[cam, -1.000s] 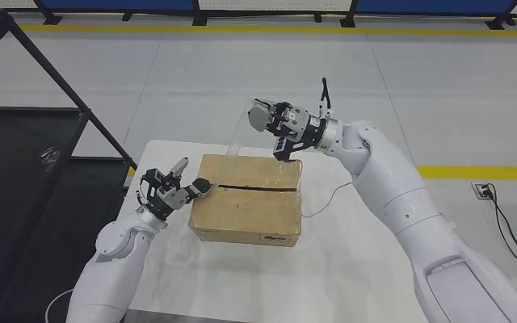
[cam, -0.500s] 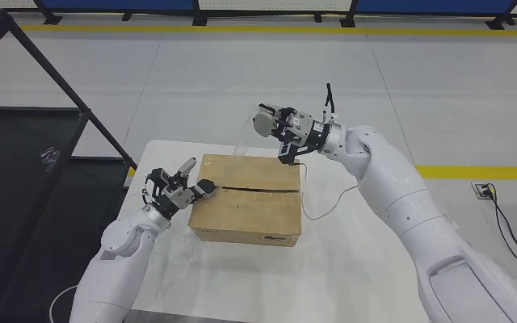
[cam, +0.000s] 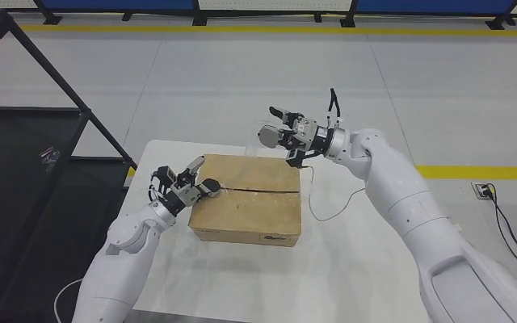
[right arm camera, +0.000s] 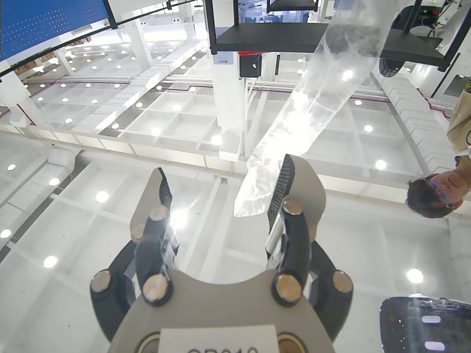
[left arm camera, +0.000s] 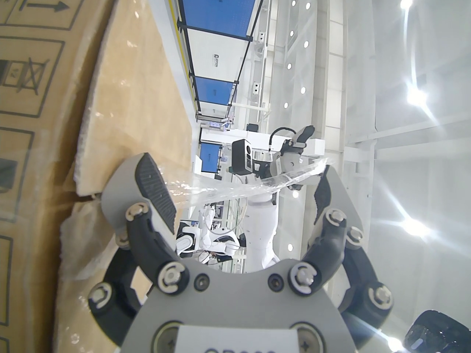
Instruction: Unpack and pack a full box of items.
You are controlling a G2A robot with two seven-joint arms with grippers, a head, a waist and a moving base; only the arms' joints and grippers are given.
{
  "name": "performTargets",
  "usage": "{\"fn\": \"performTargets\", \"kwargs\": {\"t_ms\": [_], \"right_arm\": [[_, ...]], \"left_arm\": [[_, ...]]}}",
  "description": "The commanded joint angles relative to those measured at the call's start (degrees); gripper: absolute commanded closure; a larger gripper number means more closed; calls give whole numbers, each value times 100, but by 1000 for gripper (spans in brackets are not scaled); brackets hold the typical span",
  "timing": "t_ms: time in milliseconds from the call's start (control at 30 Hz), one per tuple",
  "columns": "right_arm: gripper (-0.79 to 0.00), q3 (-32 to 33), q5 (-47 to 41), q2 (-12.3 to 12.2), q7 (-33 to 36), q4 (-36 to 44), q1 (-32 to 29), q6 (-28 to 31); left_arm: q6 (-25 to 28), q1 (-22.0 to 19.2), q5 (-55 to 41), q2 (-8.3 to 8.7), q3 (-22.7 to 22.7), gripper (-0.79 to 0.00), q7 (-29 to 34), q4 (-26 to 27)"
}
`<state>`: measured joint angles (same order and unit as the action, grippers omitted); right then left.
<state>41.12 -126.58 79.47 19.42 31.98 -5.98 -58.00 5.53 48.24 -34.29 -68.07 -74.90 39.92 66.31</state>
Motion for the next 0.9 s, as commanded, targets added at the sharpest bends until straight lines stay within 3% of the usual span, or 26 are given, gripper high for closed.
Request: {"fn": "performTargets", "kwargs": {"t_ms": [0, 33, 67, 400, 867], "right_arm": [[-690, 19, 55, -7, 56, -35, -16, 0], [-776, 29, 87, -12, 79, -59, -25, 0], [-785, 38, 125, -18, 97, -81, -31, 0], [-785, 160, 711, -107, -59, -362, -91, 0], [-785, 697, 1253, -341, -261, -192, -470, 496]], "left_arm": [[-20, -16, 21, -6, 20, -785, -12, -8], [-27, -23, 30, -8, 26, -785, -25, -14], [-33, -29, 34, -12, 34, -785, -29, -16], [-79, -79, 65, -34, 71, -785, -62, -43], [-106, -175, 60, -66, 119, -785, -3, -118]]}}
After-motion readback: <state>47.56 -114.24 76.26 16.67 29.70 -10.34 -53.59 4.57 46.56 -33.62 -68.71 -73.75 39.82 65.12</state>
